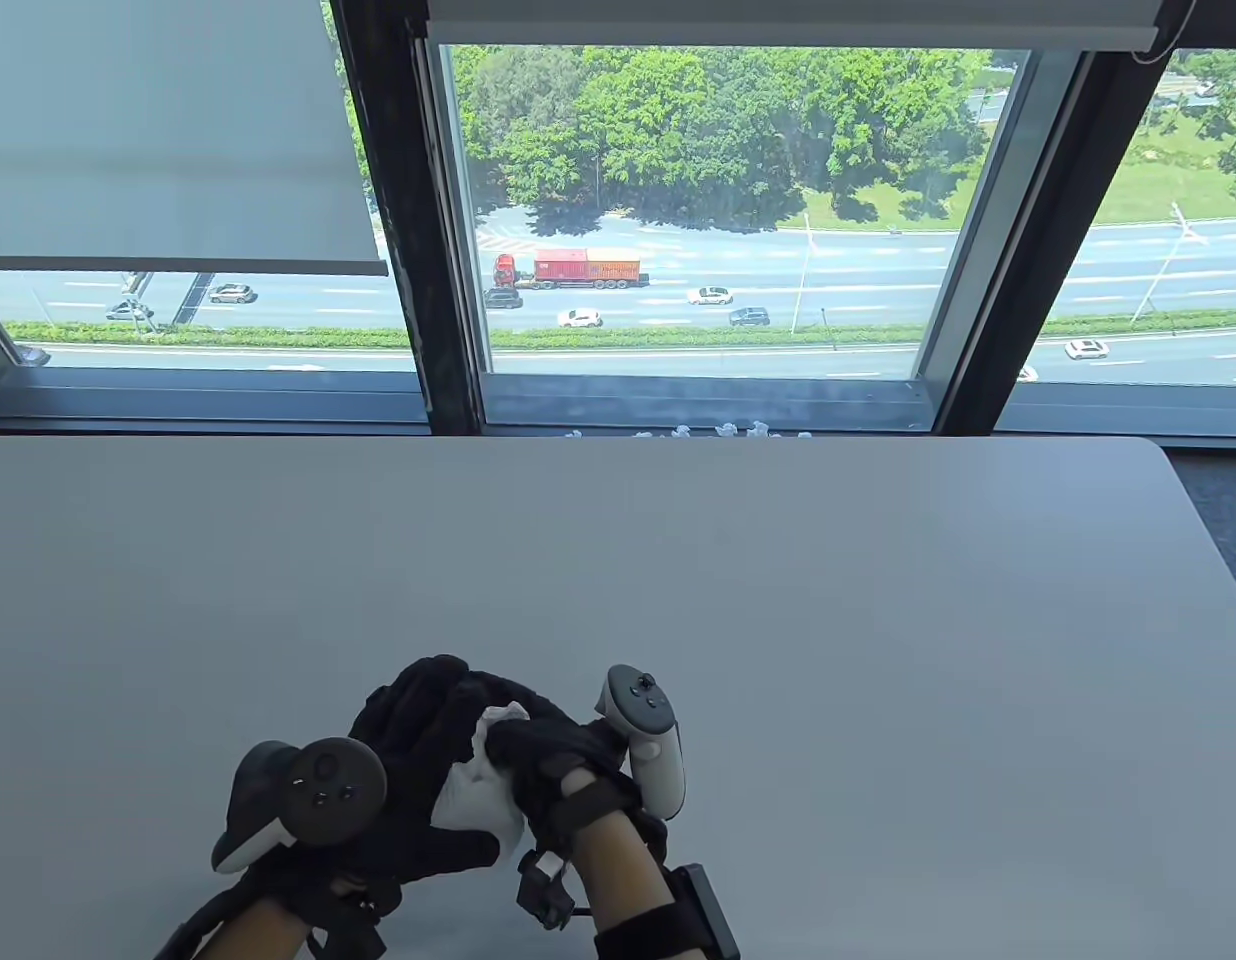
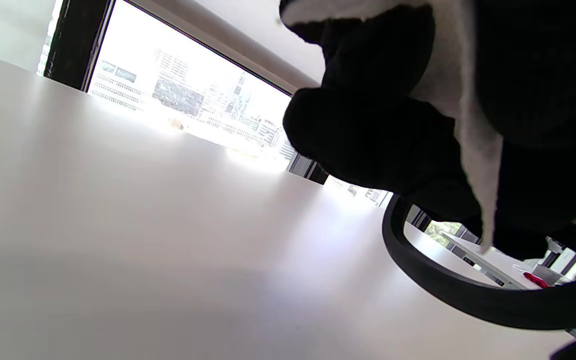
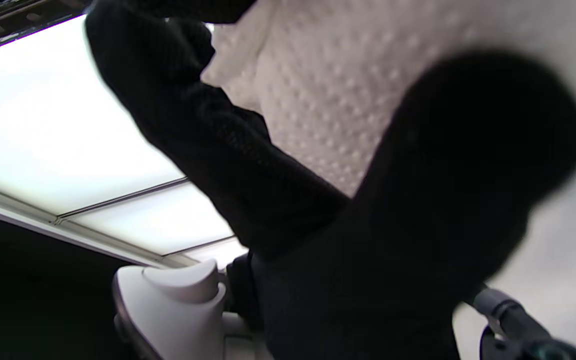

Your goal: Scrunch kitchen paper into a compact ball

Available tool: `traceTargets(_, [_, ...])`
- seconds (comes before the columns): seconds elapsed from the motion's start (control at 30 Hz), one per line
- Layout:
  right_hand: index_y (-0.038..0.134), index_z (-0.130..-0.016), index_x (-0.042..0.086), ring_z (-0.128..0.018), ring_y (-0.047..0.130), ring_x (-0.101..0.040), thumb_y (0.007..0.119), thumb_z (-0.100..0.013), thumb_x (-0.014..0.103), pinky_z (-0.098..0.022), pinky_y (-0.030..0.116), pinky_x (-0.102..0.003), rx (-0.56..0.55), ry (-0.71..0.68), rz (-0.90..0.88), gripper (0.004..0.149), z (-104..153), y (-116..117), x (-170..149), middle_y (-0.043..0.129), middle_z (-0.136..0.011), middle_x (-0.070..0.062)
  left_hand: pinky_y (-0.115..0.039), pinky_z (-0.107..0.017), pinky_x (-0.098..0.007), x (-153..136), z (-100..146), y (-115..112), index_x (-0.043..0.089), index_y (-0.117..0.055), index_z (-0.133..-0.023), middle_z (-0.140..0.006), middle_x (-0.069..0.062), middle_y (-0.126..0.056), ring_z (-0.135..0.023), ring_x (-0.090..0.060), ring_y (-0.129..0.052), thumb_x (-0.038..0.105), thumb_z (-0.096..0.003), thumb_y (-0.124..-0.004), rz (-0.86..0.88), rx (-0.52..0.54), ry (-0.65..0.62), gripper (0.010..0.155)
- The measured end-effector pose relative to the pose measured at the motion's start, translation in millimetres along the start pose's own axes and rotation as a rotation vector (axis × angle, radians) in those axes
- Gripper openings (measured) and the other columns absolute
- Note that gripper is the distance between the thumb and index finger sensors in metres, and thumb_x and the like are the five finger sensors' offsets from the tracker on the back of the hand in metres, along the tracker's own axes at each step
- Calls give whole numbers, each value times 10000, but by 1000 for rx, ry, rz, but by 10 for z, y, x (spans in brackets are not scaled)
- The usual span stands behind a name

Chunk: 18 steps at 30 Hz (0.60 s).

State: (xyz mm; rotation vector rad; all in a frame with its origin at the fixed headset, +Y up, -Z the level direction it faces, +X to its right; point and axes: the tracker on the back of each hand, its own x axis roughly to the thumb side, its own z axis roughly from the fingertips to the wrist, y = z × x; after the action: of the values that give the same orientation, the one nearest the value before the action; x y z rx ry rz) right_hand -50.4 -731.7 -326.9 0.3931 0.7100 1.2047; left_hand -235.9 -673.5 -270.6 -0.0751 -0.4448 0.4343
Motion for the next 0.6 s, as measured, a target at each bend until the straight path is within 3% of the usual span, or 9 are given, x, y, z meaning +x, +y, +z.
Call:
traceTargets(0.13, [257, -1124, 177, -858, 787, -252, 586, -593, 380, -724, 571, -571, 79, -22, 14, 657, -3, 105, -9, 695, -945, -2, -305, -998, -469, 17, 39, 95, 584, -392, -1044, -1200, 339, -263, -1201, 38, -320, 666, -427, -897, -78, 176, 113, 802])
traceTargets(0.2, [69, -1127, 175, -1030, 495, -453, 577, -601, 624, -723, 494, -630, 152, -27, -17, 858, 3, 146, -7, 349, -1111, -193, -491, -966, -453, -12, 28, 139, 522, -652, -927, -1055, 317, -638, -1065, 37, -655, 619, -455, -900, -97, 196, 150, 541])
traceTargets(0.23, [9, -1109, 155, -1030, 430, -507, 590, -582, 694, -718, 472, -645, 169, -4, 1, 952, 6, 163, -13, 271, -1112, -235, -544, -946, -447, -35, 31, 152, 510, -681, -903, -995, 303, -707, -1002, 37, -726, 615, -460, -902, -95, 191, 161, 506])
traceTargets(0.3, [-29, -1095, 156, -1056, 422, -497, 640, -563, 724, -729, 509, -628, 164, 36, 117, 1027, 19, 179, -16, 133, -1117, -230, -597, -918, -436, -78, 27, 170, 488, -706, -885, -908, 260, -788, -882, 29, -819, 591, -472, -918, -69, 207, 193, 476])
traceTargets(0.43, [245, -1125, 146, -929, 772, -301, 685, -616, 461, -709, 690, -489, -55, 85, 197, 743, 47, 188, -6, 470, -1077, -158, -622, -899, -437, -32, 17, 138, 476, -722, -885, -855, 221, -836, -813, 13, -865, 581, -467, -935, -94, 194, 170, 480])
traceTargets(0.5, [305, -1115, 163, -857, 832, -236, 663, -618, 401, -697, 709, -481, -72, 80, 198, 657, 65, 169, -1, 536, -1039, -128, -608, -911, -439, -6, 22, 124, 496, -692, -922, -868, 249, -819, -853, 30, -846, 620, -438, -934, -144, 188, 155, 555])
traceTargets(0.53, [328, -1106, 173, -807, 869, -202, 628, -617, 364, -692, 718, -472, -100, 78, 193, 605, 76, 137, 4, 595, -1000, -103, -587, -923, -448, -2, 27, 116, 508, -639, -968, -908, 257, -786, -915, 33, -807, 664, -400, -930, -128, 181, 144, 657])
traceTargets(0.57, [381, -1087, 173, -706, 904, -150, 606, -608, 324, -682, 734, -456, -143, 82, 185, 550, 89, 105, 6, 659, -947, -52, -523, -946, -481, -3, 27, 103, 556, -485, -1062, -1061, 266, -666, -1058, 12, -688, 738, -330, -923, -89, 157, 116, 872])
traceTargets(0.6, [398, -1082, 171, -647, 910, -140, 598, -600, 312, -675, 734, -463, -174, 90, 163, 541, 90, 67, 1, 692, -913, -39, -414, -957, -553, -2, 15, 68, 572, -295, -1122, -1244, 232, -409, -1206, -52, -472, 765, -292, -928, -14, 86, 48, 1062])
